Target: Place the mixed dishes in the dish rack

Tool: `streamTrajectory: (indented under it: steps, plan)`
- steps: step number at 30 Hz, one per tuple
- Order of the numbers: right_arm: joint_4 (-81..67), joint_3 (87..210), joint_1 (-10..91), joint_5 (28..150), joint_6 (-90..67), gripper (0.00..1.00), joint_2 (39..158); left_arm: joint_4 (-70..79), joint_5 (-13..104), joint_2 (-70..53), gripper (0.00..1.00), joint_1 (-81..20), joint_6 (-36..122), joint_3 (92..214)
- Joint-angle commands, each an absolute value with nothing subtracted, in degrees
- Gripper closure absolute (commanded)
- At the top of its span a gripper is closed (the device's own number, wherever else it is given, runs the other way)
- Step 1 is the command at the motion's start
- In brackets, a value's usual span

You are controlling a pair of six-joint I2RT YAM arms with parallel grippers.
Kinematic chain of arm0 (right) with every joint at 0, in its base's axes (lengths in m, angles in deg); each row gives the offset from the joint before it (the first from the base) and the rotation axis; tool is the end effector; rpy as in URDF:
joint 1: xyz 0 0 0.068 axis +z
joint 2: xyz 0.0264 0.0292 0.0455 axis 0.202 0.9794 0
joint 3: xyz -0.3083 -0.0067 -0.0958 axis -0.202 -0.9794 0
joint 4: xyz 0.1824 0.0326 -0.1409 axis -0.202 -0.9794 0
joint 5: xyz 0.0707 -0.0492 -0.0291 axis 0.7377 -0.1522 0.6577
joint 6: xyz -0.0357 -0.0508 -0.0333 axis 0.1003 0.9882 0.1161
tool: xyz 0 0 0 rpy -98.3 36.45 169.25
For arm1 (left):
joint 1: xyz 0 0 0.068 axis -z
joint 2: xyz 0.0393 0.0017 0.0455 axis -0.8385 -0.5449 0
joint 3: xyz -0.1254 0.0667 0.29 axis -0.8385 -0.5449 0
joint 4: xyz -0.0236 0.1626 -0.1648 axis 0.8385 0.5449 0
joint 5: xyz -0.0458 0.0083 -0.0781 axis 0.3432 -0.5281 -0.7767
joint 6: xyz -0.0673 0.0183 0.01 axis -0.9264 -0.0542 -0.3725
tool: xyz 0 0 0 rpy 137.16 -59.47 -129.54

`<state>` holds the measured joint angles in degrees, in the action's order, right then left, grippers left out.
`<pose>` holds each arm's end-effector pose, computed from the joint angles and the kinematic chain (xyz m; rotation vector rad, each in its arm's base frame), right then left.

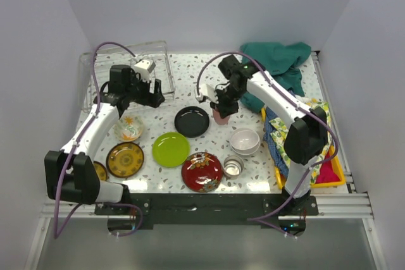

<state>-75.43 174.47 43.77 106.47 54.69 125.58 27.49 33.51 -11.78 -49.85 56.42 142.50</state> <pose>0.2986 0.2165 0.3286 -2.0234 1.8597 0.5170 0.2764 -0.0546 0.3388 0.3571 2.1896 -0.4481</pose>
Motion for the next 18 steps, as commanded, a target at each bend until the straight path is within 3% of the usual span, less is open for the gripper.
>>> streamTrajectory:
  steps: [1, 8, 11, 12, 13, 18]
  plan:
    - [-74.6, 170.0, 47.2, 108.1, 56.8, 1.00, 122.3, 24.4, 32.9, -12.0, 0.17, -50.2, 56.0, 144.1]
    - [-73.2, 164.1, 50.5, 108.7, 57.8, 1.00, 120.4, 25.5, 36.7, -12.4, 0.16, -50.2, 58.3, 144.8]
    - [-71.2, 160.7, 51.3, 108.6, 57.2, 0.97, 119.7, 27.1, 35.9, -16.8, 0.18, -50.2, 59.4, 150.7]
    - [-70.8, 160.3, 51.4, 108.4, 57.0, 0.93, 119.6, 27.8, 36.2, -18.4, 0.18, -50.2, 57.9, 152.9]
    - [-70.2, 159.6, 51.6, 107.9, 56.1, 0.77, 119.3, 28.6, 36.3, -21.4, 0.19, -50.2, 57.4, 156.9]
    - [-68.3, 159.0, 51.5, 106.0, 55.1, 0.53, 117.0, 28.4, 37.0, -29.2, 0.20, -49.2, 52.5, 165.0]
